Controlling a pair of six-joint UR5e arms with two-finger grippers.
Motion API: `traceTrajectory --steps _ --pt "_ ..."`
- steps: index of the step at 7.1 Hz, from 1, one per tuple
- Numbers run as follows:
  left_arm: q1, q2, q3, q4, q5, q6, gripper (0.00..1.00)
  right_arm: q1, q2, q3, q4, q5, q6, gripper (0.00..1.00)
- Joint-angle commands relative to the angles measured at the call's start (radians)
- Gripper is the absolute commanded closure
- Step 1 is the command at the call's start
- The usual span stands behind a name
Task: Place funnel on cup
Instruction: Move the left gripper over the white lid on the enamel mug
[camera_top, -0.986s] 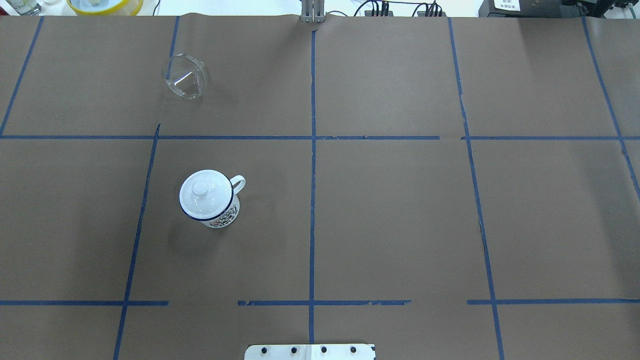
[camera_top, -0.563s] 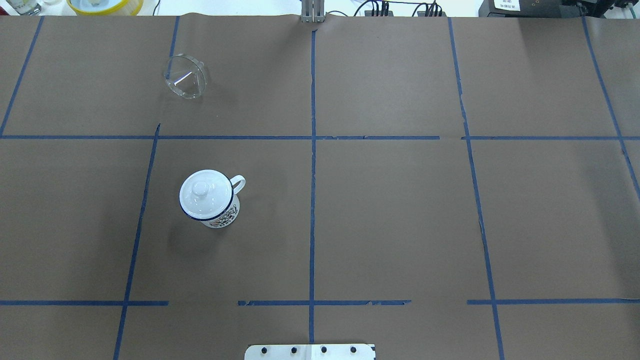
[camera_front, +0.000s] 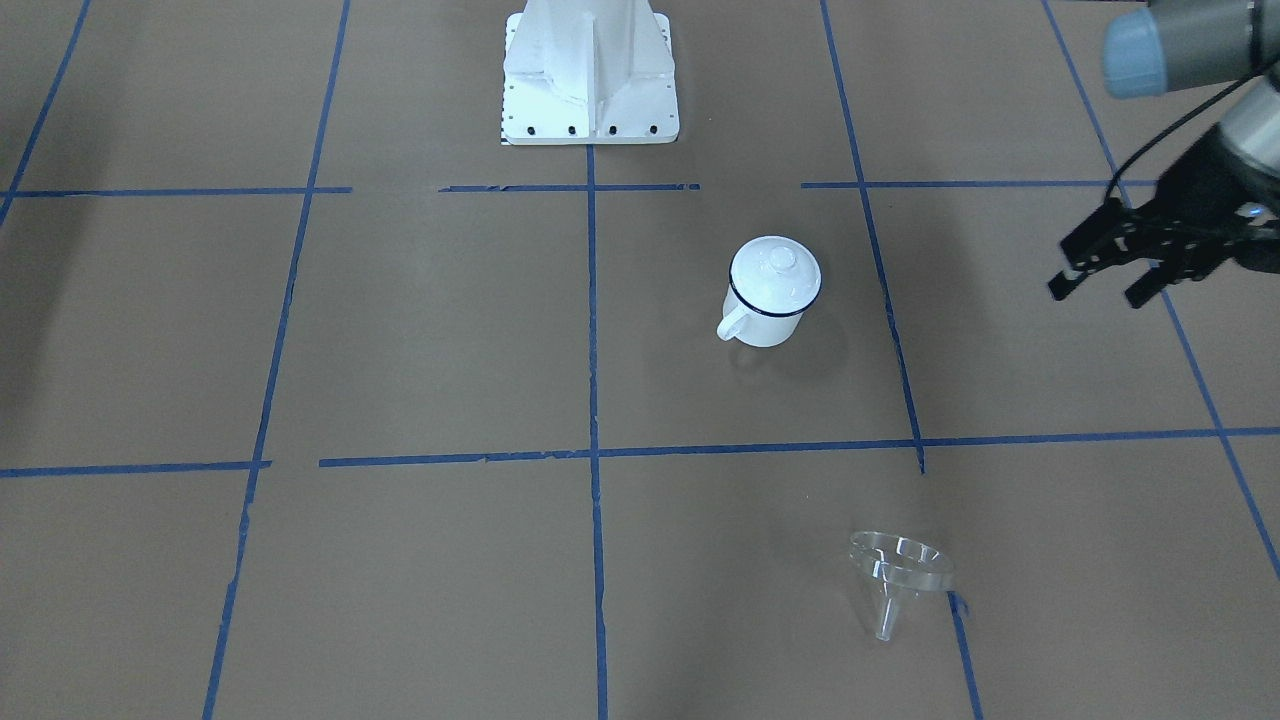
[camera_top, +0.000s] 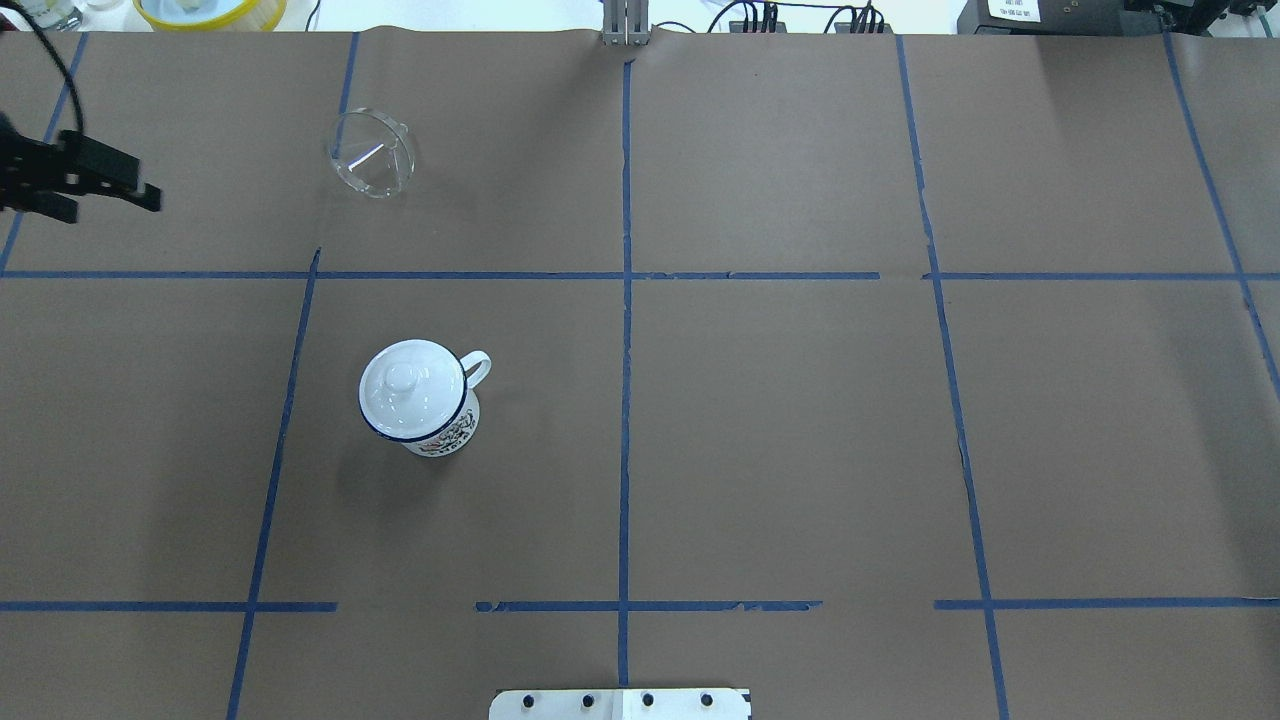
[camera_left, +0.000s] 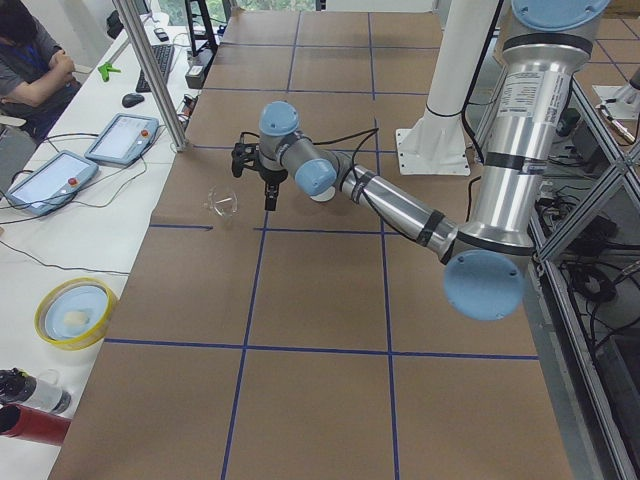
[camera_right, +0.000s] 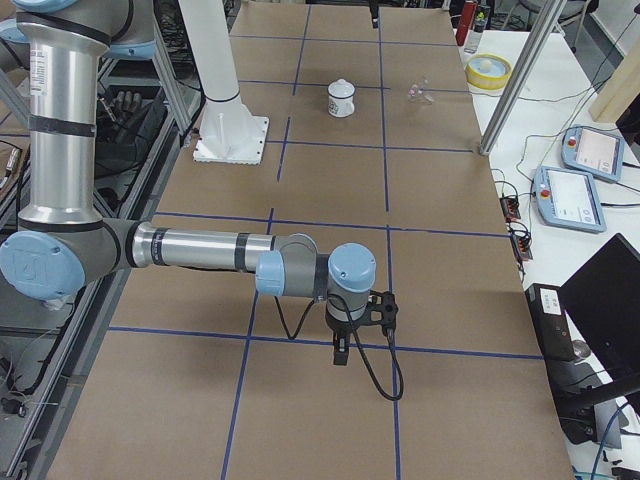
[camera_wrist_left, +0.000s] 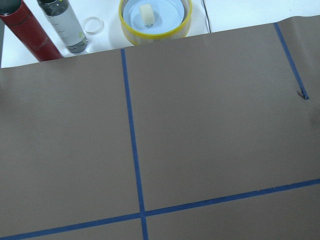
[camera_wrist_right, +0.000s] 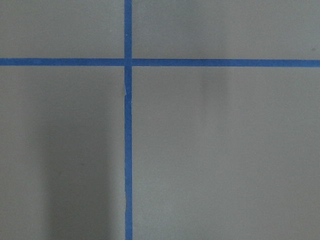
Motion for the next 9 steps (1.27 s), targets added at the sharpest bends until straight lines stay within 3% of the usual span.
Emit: traceTrajectory --steps 1,3,5,9 --pt "0.205 -0.143 -0.003 0.105 0.144 -0.221 0.0 0.0 0.0 0.0 0.0 0.0 0.0 0.0" --pt "0.325 -0.27 -0.012 0.316 0.237 -0.312 0.0 0.0 0.0 0.0 0.0 0.0 0.0 0.0" --pt "0.408 -0.272 -0.013 0.324 0.303 -0.384 0.0 0.0 0.0 0.0 0.0 0.0 0.0 0.0" --pt "0.459 -0.266 -0.013 0.324 0.305 -0.415 0.0 0.0 0.0 0.0 0.0 0.0 0.0 0.0"
